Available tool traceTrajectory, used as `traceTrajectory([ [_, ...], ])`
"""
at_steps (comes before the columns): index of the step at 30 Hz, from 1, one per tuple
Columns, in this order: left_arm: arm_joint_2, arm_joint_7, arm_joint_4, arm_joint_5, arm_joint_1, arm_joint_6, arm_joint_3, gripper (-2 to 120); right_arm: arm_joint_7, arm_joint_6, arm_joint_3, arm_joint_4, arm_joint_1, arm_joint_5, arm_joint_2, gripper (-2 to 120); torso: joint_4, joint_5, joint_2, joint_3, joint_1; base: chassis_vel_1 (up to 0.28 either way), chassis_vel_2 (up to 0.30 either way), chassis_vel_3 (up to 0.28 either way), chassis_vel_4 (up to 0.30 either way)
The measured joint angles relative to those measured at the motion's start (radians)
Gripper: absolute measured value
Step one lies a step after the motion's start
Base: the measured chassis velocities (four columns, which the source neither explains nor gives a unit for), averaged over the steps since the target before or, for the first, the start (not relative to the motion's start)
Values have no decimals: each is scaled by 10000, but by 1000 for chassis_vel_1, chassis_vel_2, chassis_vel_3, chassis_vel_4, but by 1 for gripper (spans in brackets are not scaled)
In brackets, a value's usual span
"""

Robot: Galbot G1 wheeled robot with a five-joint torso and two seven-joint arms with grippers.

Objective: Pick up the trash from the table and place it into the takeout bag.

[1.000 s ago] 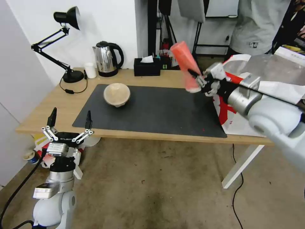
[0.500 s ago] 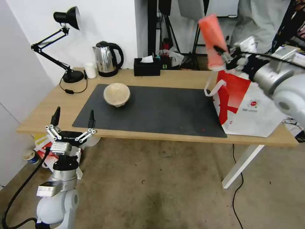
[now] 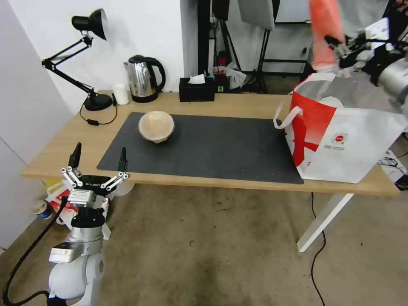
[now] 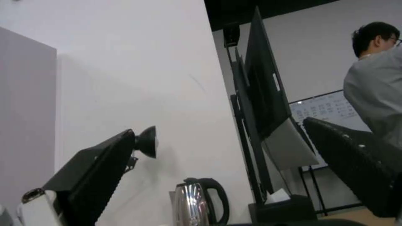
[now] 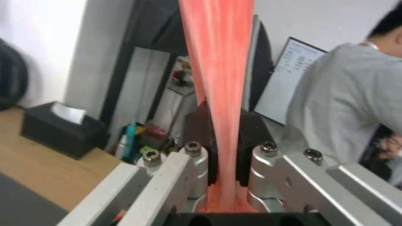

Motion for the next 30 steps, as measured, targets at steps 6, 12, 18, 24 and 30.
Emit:
traceTrajectory([
  [6,0,5,0,0,0,-3,2,100,-48,130,52,-534,-177,-343,30,6,0,1,0,0,0,0,0,0,0],
  [12,-4,12,1,0,8,-12,4,100,-72,232,-18,-1053,-234,-763,212,6,2,0,0,0,0,0,0,0,0],
  [18,44,19,69,-8,6,-38,-17,100,-82,326,-182,-1698,-203,-1166,323,6,0,0,-1,1,0,0,0,0,0],
  [24,110,22,149,-37,-67,-42,-23,100,-58,340,-289,-1950,-205,-1520,470,7,1,0,0,1,0,0,0,0,0],
  [30,183,32,229,-43,-77,-46,-21,100,23,-29,-403,-2045,-183,-1718,523,38,0,-1,0,0,0,0,0,0,0],
])
